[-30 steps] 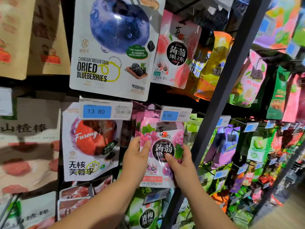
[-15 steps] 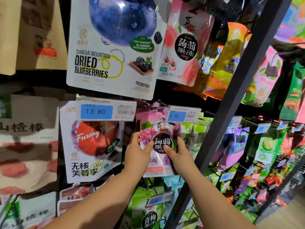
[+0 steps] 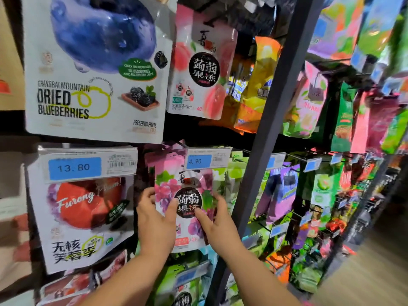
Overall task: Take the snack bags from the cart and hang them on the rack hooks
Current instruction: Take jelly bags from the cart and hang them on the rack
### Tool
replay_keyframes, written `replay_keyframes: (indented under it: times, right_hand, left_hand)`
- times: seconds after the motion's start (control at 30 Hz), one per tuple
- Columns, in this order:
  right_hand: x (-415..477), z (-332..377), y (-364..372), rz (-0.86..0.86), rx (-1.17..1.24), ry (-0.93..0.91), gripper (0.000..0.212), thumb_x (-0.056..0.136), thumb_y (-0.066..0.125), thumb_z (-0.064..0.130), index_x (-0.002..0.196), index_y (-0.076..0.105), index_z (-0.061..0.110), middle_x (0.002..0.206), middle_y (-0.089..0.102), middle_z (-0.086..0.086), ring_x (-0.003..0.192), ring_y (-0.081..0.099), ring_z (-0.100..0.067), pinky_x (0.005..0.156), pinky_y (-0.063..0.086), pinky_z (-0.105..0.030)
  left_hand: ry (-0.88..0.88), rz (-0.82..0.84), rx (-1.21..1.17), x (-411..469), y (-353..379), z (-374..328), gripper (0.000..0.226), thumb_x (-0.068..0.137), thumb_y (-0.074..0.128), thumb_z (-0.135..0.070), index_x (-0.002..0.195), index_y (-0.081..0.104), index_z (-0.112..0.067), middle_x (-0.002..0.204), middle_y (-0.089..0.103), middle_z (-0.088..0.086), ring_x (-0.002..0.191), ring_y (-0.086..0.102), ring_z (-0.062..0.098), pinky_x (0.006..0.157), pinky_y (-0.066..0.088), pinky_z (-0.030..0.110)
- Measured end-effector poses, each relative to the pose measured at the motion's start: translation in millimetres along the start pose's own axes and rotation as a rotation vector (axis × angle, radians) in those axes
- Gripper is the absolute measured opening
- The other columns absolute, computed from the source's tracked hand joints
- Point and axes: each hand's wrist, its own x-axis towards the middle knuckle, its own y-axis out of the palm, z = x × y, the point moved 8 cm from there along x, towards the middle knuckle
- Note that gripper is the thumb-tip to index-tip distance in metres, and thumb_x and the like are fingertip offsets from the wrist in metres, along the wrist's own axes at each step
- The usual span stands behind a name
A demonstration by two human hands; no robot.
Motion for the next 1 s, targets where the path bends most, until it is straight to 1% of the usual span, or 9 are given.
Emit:
replay_keyframes:
  times: [0.17, 0.23, 0.33, 0.43, 0.5, 0.57, 0.7, 0.83, 1.0]
  right_hand:
    - [-14, -1, -16, -0.038, -0.096, -0.016, 0.053, 0.093, 0.057, 0.046, 0.139, 0.035, 0.032, 0.088, 0.053, 0.008, 0.074, 0.054, -0.005, 0.065, 0.043, -0.019]
    - [-21, -5, -21, -0.048, -0.091, -0.011, 0.051, 0.093, 0.057, 0.047, 0.137, 0.038, 0.028, 0.086, 0.053, 0.008, 0.077, 0.056, -0.008, 0.069, 0.045, -0.024]
    - [-34, -19, -27, -0.014, -0.066, 0.025, 0.049, 0.095, 0.054, 0.045, 0.137, 0.039, 0.026, 0.093, 0.059, 0.002, 0.089, 0.063, -0.015, 0.08, 0.051, -0.035]
    - [-44, -29, -26, 0.065, -0.105, 0.044, 0.047, 0.097, 0.053, 0.041, 0.139, 0.04, 0.025, 0.104, 0.062, -0.001, 0.091, 0.063, -0.015, 0.08, 0.049, -0.032]
    - [-48, -27, -24, 0.098, -0.136, 0.025, 0.048, 0.097, 0.053, 0.042, 0.141, 0.039, 0.028, 0.115, 0.059, 0.001, 0.093, 0.06, -0.012, 0.083, 0.048, -0.032]
    - [-49, -16, -24, 0.081, -0.182, -0.039, 0.055, 0.096, 0.054, 0.043, 0.146, 0.032, 0.035, 0.136, 0.047, 0.004, 0.114, 0.053, -0.011, 0.096, 0.045, -0.032]
    - [-32, 9, -19, 0.061, -0.275, -0.157, 0.062, 0.097, 0.051, 0.044, 0.151, 0.018, 0.044, 0.157, 0.021, 0.008, 0.141, 0.029, -0.014, 0.112, 0.033, -0.037]
    - [-9, 18, 4, 0.113, -0.292, -0.161, 0.072, 0.095, 0.052, 0.049, 0.153, 0.01, 0.043, 0.16, 0.015, 0.001, 0.144, 0.027, -0.023, 0.114, 0.033, -0.043]
    - [7, 15, 17, 0.138, -0.279, -0.096, 0.079, 0.094, 0.055, 0.049, 0.154, 0.005, 0.038, 0.162, 0.007, -0.003, 0.143, 0.03, -0.023, 0.111, 0.032, -0.036]
  left_hand:
    - [0.109, -0.023, 0.136, -13, -6, -21, 0.065, 0.081, 0.073, -0.017, 0.136, 0.037, -0.017, 0.125, 0.037, 0.01, 0.108, 0.039, 0.018, 0.095, 0.034, 0.034]
    - [0.146, -0.047, 0.155, -20, -8, -28, 0.067, 0.08, 0.073, -0.012, 0.137, 0.037, -0.013, 0.13, 0.036, 0.014, 0.116, 0.038, 0.024, 0.103, 0.031, 0.038]
    - [0.153, -0.034, 0.115, -25, -4, -32, 0.064, 0.084, 0.068, -0.005, 0.139, 0.037, -0.009, 0.133, 0.036, 0.019, 0.12, 0.036, 0.025, 0.104, 0.028, 0.03]
    - [0.114, -0.026, 0.081, -25, 0, -26, 0.052, 0.089, 0.062, -0.007, 0.136, 0.041, -0.006, 0.134, 0.042, 0.017, 0.121, 0.038, 0.021, 0.091, 0.025, 0.017]
    - [0.107, -0.041, 0.061, -24, -2, -24, 0.048, 0.089, 0.064, -0.009, 0.132, 0.044, -0.006, 0.13, 0.047, 0.015, 0.119, 0.045, 0.026, 0.09, 0.03, 0.02]
    - [0.103, -0.064, 0.046, -22, -5, -23, 0.049, 0.087, 0.066, -0.01, 0.131, 0.044, -0.007, 0.124, 0.049, 0.015, 0.113, 0.048, 0.028, 0.09, 0.035, 0.027]
    - [0.105, -0.075, 0.128, -17, -9, -28, 0.055, 0.087, 0.067, -0.014, 0.135, 0.041, -0.011, 0.128, 0.045, 0.014, 0.117, 0.042, 0.026, 0.093, 0.029, 0.025]
    - [0.072, 0.019, 0.15, -9, -3, -22, 0.053, 0.093, 0.059, -0.022, 0.141, 0.036, -0.018, 0.132, 0.044, 0.013, 0.122, 0.04, 0.026, 0.096, 0.032, 0.03]
    - [-0.084, 0.121, 0.147, 10, 6, 0, 0.061, 0.096, 0.05, -0.037, 0.149, 0.023, -0.02, 0.138, 0.05, 0.015, 0.12, 0.051, 0.032, 0.098, 0.043, 0.042]
